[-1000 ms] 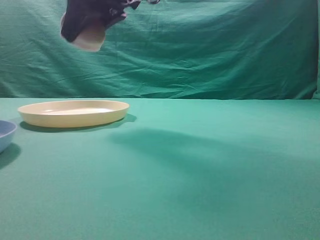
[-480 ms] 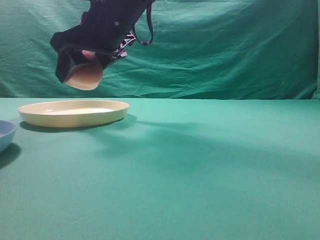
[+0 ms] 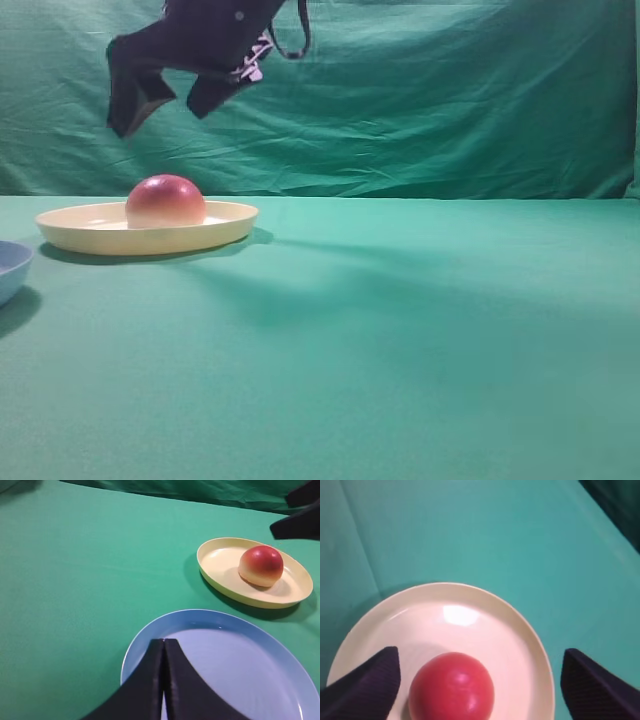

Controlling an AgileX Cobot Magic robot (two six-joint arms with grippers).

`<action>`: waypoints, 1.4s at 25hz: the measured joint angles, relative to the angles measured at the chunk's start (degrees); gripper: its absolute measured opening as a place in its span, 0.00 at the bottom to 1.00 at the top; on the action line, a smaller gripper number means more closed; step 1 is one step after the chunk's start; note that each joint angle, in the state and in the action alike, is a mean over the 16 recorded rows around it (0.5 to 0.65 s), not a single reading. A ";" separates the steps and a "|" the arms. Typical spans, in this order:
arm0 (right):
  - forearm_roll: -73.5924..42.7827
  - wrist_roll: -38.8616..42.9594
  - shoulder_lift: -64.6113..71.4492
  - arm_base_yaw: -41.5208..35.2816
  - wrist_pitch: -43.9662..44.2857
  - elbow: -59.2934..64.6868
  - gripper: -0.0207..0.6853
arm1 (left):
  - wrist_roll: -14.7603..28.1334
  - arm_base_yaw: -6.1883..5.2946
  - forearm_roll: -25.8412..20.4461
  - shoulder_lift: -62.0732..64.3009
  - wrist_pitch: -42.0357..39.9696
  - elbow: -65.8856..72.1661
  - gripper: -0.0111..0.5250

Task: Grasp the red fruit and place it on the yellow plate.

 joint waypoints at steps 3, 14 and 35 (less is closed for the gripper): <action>-0.26 2.04 -4.09 0.00 3.13 0.00 0.24 | 0.00 0.00 0.00 0.00 0.00 0.00 0.02; -1.90 13.58 -17.15 -0.07 12.13 -0.04 0.03 | 0.00 0.00 0.00 0.00 0.00 0.00 0.02; -10.70 40.61 -27.40 -12.99 27.17 1.42 0.03 | 0.00 0.00 0.00 0.00 0.00 0.00 0.02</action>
